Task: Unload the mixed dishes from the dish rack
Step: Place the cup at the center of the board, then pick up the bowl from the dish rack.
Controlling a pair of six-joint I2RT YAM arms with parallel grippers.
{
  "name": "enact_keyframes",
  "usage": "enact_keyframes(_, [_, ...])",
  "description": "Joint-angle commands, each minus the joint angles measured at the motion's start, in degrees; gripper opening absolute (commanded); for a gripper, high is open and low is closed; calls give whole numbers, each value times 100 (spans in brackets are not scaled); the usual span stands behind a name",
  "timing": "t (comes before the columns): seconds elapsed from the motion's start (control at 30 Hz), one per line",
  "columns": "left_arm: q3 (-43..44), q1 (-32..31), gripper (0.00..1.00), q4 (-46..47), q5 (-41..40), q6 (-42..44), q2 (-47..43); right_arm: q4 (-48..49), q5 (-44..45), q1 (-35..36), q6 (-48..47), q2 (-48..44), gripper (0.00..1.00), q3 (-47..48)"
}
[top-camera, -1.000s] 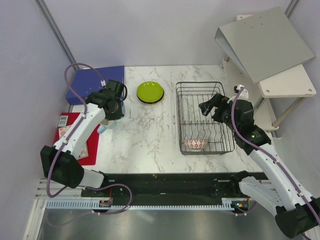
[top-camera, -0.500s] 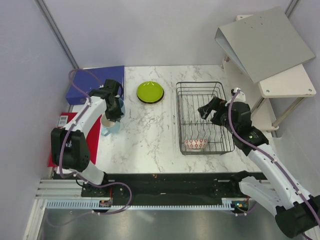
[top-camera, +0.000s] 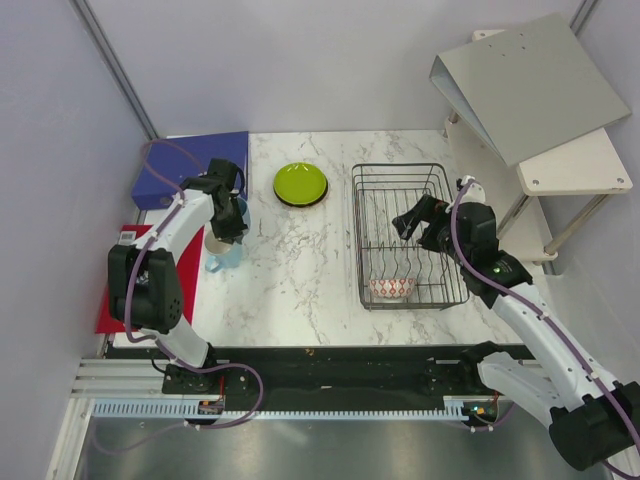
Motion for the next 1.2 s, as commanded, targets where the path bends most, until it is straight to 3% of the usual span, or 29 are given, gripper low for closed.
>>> enact_keyframes(0.0, [75,78,14,181,31,71,-17,221,-49,4,-106,11,98,3])
enact_keyframes(0.03, [66,78,20,172,31,88,-95,221,-58,4,-98,20,98,20])
enact_keyframes(0.07, [83,86,38,111,14,141,-131,230,-58,4,-115,29,98,20])
enact_keyframes(0.17, [171,86,60,-82,-74,194,-280,256,-93,4,-115,64,98,-6])
enact_keyframes(0.37, [312,86,82,-337,-206,150,-842,274,-84,4,-133,46,98,12])
enact_keyframes(0.47, [487,86,98,-566,-180,36,-1263,265,-66,4,-141,38,98,-6])
enact_keyframes(0.63, [918,25,99,-768,-66,-122,-2099,186,21,4,-203,55,98,-59])
enact_keyframes(0.8, [840,-299,100,-383,671,-298,-2872,-86,-22,47,-326,64,98,-120])
enact_keyframes(0.9, [586,-879,99,197,1058,-386,-3277,-296,-110,144,-475,-67,98,-155])
enact_keyframes(1.0, [357,-2158,99,909,1349,-386,-3340,-517,20,214,-467,-410,98,-252])
enact_keyframes(1.17, [470,-3586,99,1402,1971,509,-2236,-544,188,214,-405,-1043,98,-261])
